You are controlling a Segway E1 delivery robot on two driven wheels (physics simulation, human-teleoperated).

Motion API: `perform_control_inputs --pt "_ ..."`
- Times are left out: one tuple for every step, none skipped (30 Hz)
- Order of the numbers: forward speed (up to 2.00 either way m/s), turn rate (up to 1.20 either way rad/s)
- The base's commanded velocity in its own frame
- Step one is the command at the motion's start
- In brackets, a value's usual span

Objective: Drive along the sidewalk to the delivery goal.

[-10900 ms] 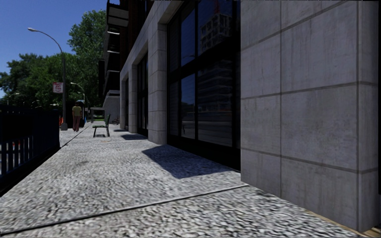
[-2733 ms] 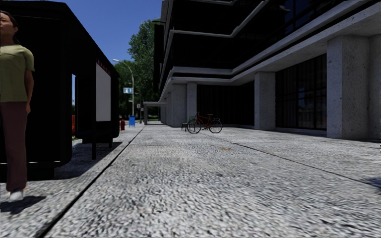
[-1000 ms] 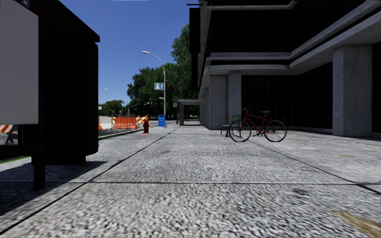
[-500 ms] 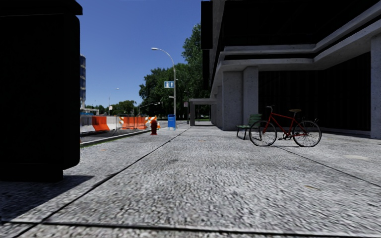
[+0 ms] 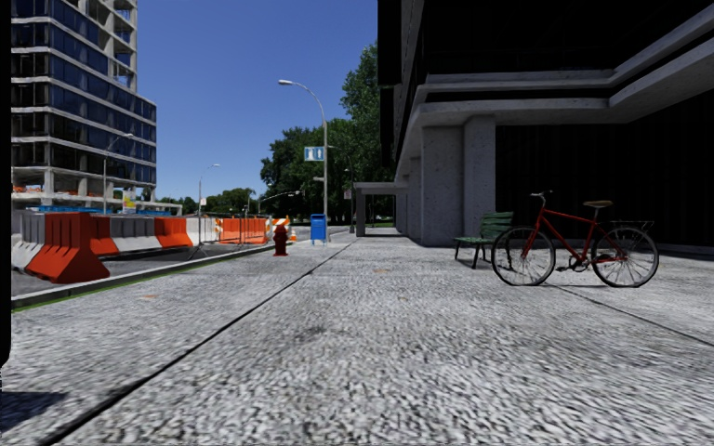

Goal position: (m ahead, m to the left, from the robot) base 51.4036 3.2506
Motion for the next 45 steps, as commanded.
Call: perform_control_inputs --pt "2.00 0.00" --pt "2.00 -0.02" --pt "2.00 -0.22" --pt "2.00 -0.22" --pt "2.00 -0.33" --pt "2.00 -0.35" --pt "2.00 -0.17" --pt "2.00 -0.17" --pt "2.00 0.00" --pt "2.00 0.00" --pt "2.00 0.00" --pt "2.00 0.00" --pt "2.00 0.00" --pt "2.00 0.00" --pt "2.00 0.00" --pt "2.00 0.00" --pt "2.00 0.00" --pt "2.00 0.00" --pt "2.00 0.00" --pt "2.00 0.00" --pt "2.00 0.00" --pt "2.00 0.00" --pt "2.00 -0.04" --pt "2.00 -0.04" --pt "2.00 -0.32" --pt "2.00 -0.45" --pt "2.00 -0.48" --pt "2.00 -0.48" --pt "2.00 -0.48" --pt "2.00 -0.48" --pt "2.00 -0.34" --pt "2.00 0.00" --pt "2.00 0.00" --pt "2.00 0.00" --pt "2.00 0.00" --pt "2.00 0.00" --pt "2.00 0.00" --pt "2.00 0.00" --pt "2.00 0.00" --pt "2.00 0.00" --pt "2.00 0.00" --pt "2.00 0.00" --pt "2.00 0.00" --pt "2.00 0.00" --pt "2.00 0.00"
